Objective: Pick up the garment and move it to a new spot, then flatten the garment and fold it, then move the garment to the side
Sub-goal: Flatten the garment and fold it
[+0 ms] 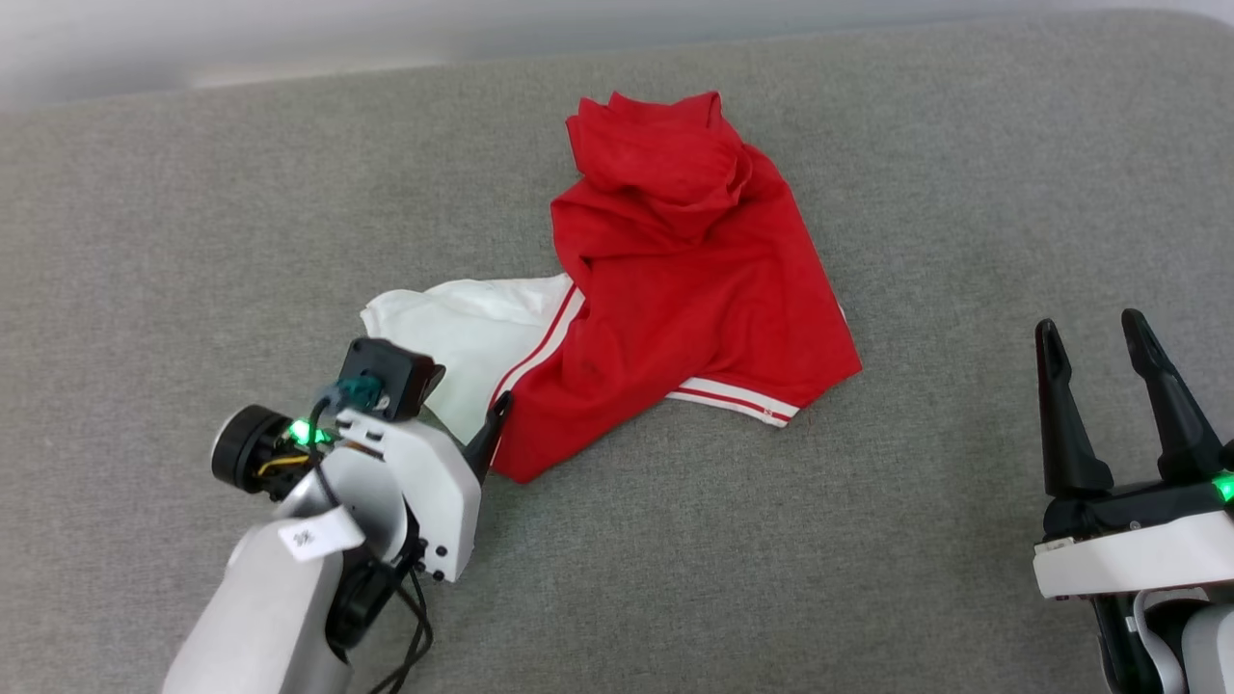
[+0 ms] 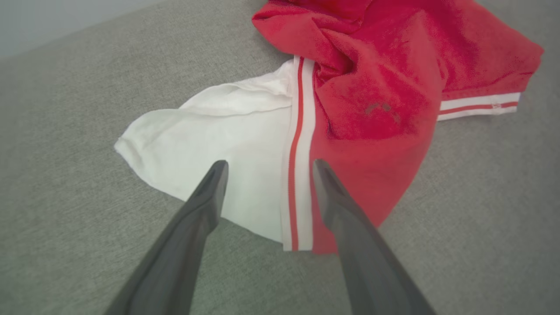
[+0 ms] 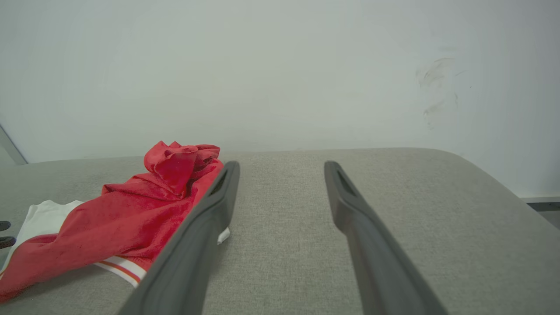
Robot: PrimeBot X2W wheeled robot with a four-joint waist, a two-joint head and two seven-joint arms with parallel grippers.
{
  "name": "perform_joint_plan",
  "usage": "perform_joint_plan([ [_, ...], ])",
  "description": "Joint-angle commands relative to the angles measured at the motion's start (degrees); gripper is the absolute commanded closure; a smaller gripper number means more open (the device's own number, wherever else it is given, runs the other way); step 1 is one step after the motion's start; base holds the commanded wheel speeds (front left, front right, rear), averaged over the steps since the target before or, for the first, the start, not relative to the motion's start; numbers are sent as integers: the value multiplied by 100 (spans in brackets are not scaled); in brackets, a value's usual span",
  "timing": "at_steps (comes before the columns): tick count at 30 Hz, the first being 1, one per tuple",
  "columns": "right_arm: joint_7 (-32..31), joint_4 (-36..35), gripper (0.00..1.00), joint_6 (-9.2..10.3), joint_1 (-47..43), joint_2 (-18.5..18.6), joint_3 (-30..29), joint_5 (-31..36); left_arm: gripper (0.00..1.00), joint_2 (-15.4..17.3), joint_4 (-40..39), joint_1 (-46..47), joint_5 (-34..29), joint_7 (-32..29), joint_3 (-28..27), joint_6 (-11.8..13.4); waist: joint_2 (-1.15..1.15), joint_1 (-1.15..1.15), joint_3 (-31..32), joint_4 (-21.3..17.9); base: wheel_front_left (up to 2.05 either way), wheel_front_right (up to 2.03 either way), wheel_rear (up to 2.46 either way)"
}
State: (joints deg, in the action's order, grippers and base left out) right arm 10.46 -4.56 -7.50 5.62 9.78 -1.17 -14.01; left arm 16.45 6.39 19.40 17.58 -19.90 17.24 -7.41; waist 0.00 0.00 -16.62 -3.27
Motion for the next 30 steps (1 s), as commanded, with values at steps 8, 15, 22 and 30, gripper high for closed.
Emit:
perform_joint_plan([
  [8,60,34,0,2,154,-122,54,115,0,370,88,529,188,-1281,616,-3,0,0,-450,-90,0,0,0],
  [15,118,149,0,2,208,-168,74,178,100,485,602,410,262,-1393,924,0,0,0,-547,-64,0,0,0],
  [22,71,267,0,2,123,-155,64,223,100,509,569,186,229,-568,540,402,0,0,-248,135,0,0,0],
  [30,-69,375,0,2,-79,-91,76,175,100,680,105,-659,395,257,-71,979,0,0,370,511,0,0,0],
])
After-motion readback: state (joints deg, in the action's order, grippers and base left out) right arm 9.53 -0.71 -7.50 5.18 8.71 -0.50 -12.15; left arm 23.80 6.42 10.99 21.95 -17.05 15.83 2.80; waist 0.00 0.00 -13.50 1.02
